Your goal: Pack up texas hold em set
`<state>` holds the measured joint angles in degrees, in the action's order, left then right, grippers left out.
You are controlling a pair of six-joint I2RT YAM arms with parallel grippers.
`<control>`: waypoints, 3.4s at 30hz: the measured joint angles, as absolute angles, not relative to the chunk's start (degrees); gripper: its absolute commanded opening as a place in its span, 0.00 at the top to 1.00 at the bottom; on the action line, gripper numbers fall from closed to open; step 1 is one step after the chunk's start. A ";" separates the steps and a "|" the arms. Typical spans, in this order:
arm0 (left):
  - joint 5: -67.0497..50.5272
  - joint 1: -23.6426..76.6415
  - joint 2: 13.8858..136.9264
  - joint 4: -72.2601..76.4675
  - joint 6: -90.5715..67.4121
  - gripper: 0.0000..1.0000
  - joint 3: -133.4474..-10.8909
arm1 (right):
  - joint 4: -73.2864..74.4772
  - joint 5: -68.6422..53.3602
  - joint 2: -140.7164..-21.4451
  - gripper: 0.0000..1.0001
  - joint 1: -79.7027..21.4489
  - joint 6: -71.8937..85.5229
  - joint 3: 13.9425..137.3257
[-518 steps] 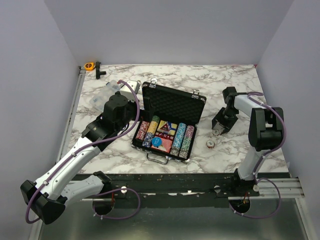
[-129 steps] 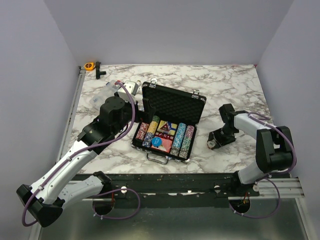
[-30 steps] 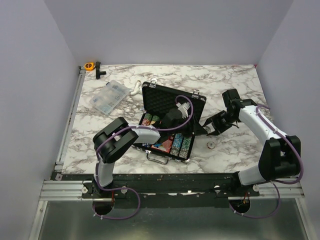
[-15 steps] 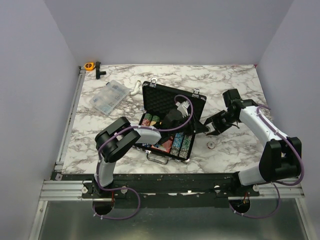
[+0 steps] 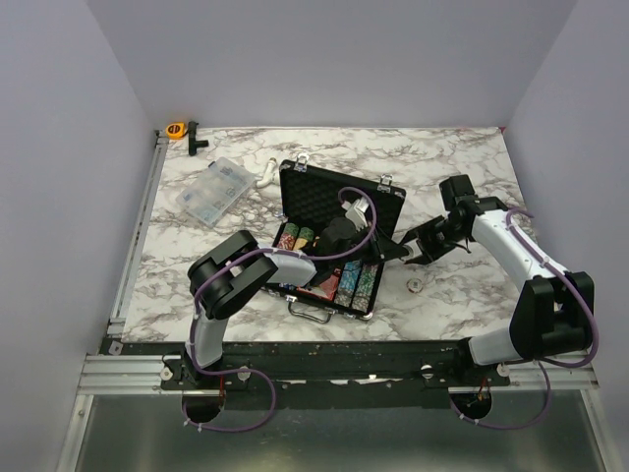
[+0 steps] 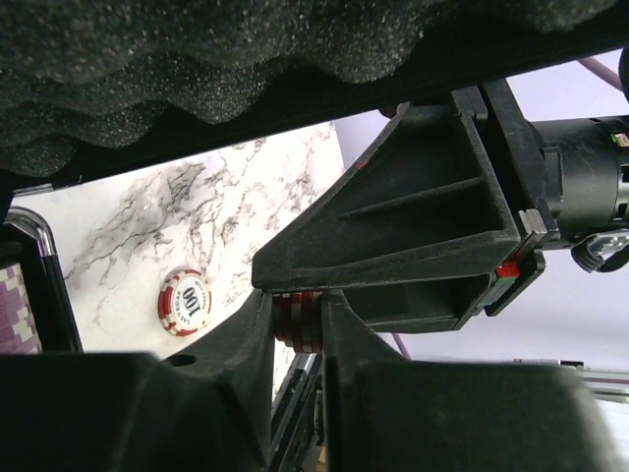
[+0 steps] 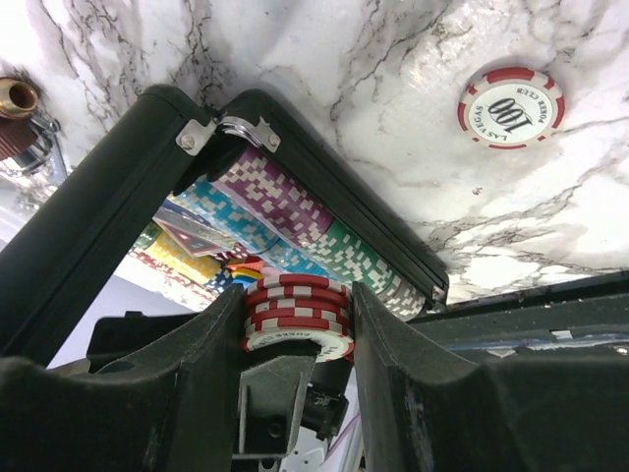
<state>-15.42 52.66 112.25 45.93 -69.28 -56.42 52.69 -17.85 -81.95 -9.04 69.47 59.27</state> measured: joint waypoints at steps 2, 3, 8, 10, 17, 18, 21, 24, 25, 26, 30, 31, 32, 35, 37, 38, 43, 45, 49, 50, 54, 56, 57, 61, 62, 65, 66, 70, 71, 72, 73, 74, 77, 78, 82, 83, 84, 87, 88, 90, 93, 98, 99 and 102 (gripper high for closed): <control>-15.09 52.64 112.25 46.24 -70.41 1.00 -56.36 | 51.83 -17.98 -81.91 0.99 -8.95 69.60 59.05; -15.00 52.62 112.25 46.28 -70.63 1.00 -56.25 | 51.53 -18.11 -81.82 0.90 -8.95 69.60 58.94; -14.92 52.69 111.68 46.19 -71.13 1.00 -54.89 | 48.25 -18.39 -79.94 0.41 -9.08 68.84 55.90; -14.96 52.90 110.43 44.80 -71.20 1.00 -54.06 | 45.91 -18.65 -77.49 0.25 -9.23 68.60 53.52; -14.96 52.31 102.61 38.20 -71.37 1.00 -48.93 | 41.19 -15.99 -67.61 0.07 -9.28 66.48 50.09; -14.96 52.03 101.43 36.88 -71.40 1.00 -48.34 | 40.95 -15.44 -66.98 0.08 -9.28 65.78 50.09; -14.92 50.74 97.10 30.37 -71.05 1.00 -46.81 | 40.75 -13.17 -66.11 0.09 -9.28 62.24 50.09; -13.87 48.93 91.37 19.55 -70.48 1.00 -46.37 | 40.77 -9.98 -64.77 0.10 -9.28 58.26 50.04; -13.34 48.07 88.95 14.87 -70.00 1.00 -46.39 | 40.71 -8.73 -63.86 0.10 -9.28 57.06 49.84; -12.58 47.13 86.70 10.02 -69.58 1.00 -46.48 | 40.66 -7.60 -62.74 0.10 -9.28 56.03 49.50; -8.64 43.86 79.59 -5.10 -67.88 1.00 -46.22 | 40.51 -3.49 -58.46 0.11 -9.28 52.84 47.44; -7.01 42.96 77.52 -8.64 -67.72 1.00 -45.89 | 40.38 -2.50 -57.65 0.11 -9.28 52.25 46.74; -5.34 42.04 75.33 -12.53 -67.79 1.00 -45.58 | 40.32 -1.69 -56.99 0.11 -9.28 51.72 46.00; -1.61 38.87 70.24 -23.35 -69.08 1.00 -45.47 | 40.34 0.38 -55.86 0.12 -9.28 50.76 43.55; -0.08 36.45 68.03 -29.41 -70.67 1.00 -45.43 | 40.27 0.89 -55.79 0.12 -9.28 50.43 41.98; 0.84 35.09 67.09 -32.36 -71.66 1.00 -45.25 | 40.16 0.89 -55.83 0.13 -9.28 50.35 41.08; 3.99 30.74 65.58 -40.56 -75.31 1.00 -43.70 | 39.51 0.78 -56.60 0.13 -9.28 50.33 38.17; 4.29 29.82 66.35 -41.89 -76.14 1.00 -43.33 | 39.07 0.71 -57.54 0.13 -9.28 50.33 38.04; 4.32 28.49 68.12 -41.93 -77.30 1.00 -42.94 | 38.33 0.60 -58.87 0.14 -9.28 50.28 38.04; 4.47 28.45 68.16 -41.95 -77.58 1.00 -42.94 | 38.30 0.60 -58.94 0.14 -9.28 50.28 38.04; 4.56 28.03 68.07 -41.93 -78.11 1.00 -42.92 | 38.04 0.60 -58.89 0.14 -9.28 50.22 38.04; 4.67 27.92 67.79 -42.04 -78.41 1.00 -42.85 | 37.98 0.54 -58.83 0.14 -9.28 50.06 38.04; 4.93 27.90 67.59 -42.09 -78.56 1.00 -42.83 | 37.89 0.47 -58.83 0.14 -9.28 50.04 38.04; 5.74 27.81 65.06 -43.07 -78.91 1.00 -42.85 | 37.34 0.32 -58.89 0.14 -9.28 49.95 38.04; 5.72 27.79 64.47 -43.16 -78.96 1.00 -42.85 | 37.19 0.30 -59.00 0.14 -9.28 49.93 38.04; 5.65 27.75 63.53 -43.42 -79.18 1.00 -42.96 | 36.86 0.05 -59.81 0.14 -9.28 49.89 38.02; 5.61 27.73 63.55 -43.42 -79.29 1.00 -42.96 | 36.82 -0.12 -60.14 0.14 -9.28 49.89 37.95; 4.69 27.07 64.10 -42.81 -80.38 1.00 -42.83 | 36.62 -0.80 -60.53 0.14 -9.28 49.87 37.52; 4.23 26.92 64.38 -42.28 -80.68 1.00 -42.70 | 36.51 -0.95 -60.53 0.14 -9.28 49.87 37.43; 3.92 26.72 64.90 -41.87 -80.97 1.00 -42.59 | 36.49 -1.06 -60.53 0.14 -9.28 49.87 37.39; 3.79 26.68 65.39 -41.54 -81.14 1.00 -42.59 | 36.45 -1.17 -60.53 0.14 -9.28 49.87 37.32; 3.64 26.63 66.11 -40.95 -81.36 1.00 -42.59 | 36.42 -1.19 -60.53 0.14 -9.28 49.87 37.28; 3.01 26.57 67.99 -39.18 -81.91 1.00 -42.26 | 36.23 -1.26 -60.42 0.14 -9.28 49.84 36.97; 2.90 26.57 68.25 -38.92 -82.00 1.00 -42.11 | 36.21 -1.26 -60.38 0.14 -9.28 49.87 36.91; 2.46 26.04 68.71 -36.97 -82.83 0.91 -40.75 | 36.07 -1.23 -60.31 0.14 -9.28 49.84 36.84; 2.37 25.93 68.71 -36.82 -82.96 0.88 -40.60 | 36.05 -1.23 -60.31 0.14 -9.28 49.82 36.80; 2.35 25.93 68.71 -36.49 -83.05 0.85 -40.42 | 36.03 -1.26 -60.31 0.14 -9.28 49.82 36.77; 2.35 25.87 68.71 -36.16 -83.22 0.79 -40.21 | 35.83 -1.26 -60.38 0.14 -9.28 49.76 36.58; 2.35 25.82 68.73 -35.99 -83.24 0.79 -40.07 | 35.77 -1.28 -60.45 0.14 -9.28 49.63 36.53; 2.35 25.82 68.86 -35.73 -83.31 0.78 -39.97 | 35.62 -1.34 -60.73 0.14 -9.28 49.43 36.47; 2.35 25.82 69.25 -35.24 -83.42 0.73 -39.75 | 35.62 -1.37 -61.08 0.14 -9.28 49.41 36.47; 2.33 25.82 69.34 -34.85 -83.42 0.66 -39.40 | 35.59 -1.39 -61.08 0.14 -9.28 49.39 36.47; 2.31 25.82 69.34 -34.72 -83.44 0.66 -39.40 | 35.57 -1.39 -61.08 0.14 -9.28 49.41 36.47; 2.26 25.82 69.34 -34.20 -83.48 0.65 -39.33 | 35.55 -1.52 -61.08 0.14 -9.28 49.41 36.45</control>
<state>2.26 25.82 69.34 -34.20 -83.48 -39.33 35.55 -1.52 -61.08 -9.28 49.41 36.45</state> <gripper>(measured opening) 0.342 0.863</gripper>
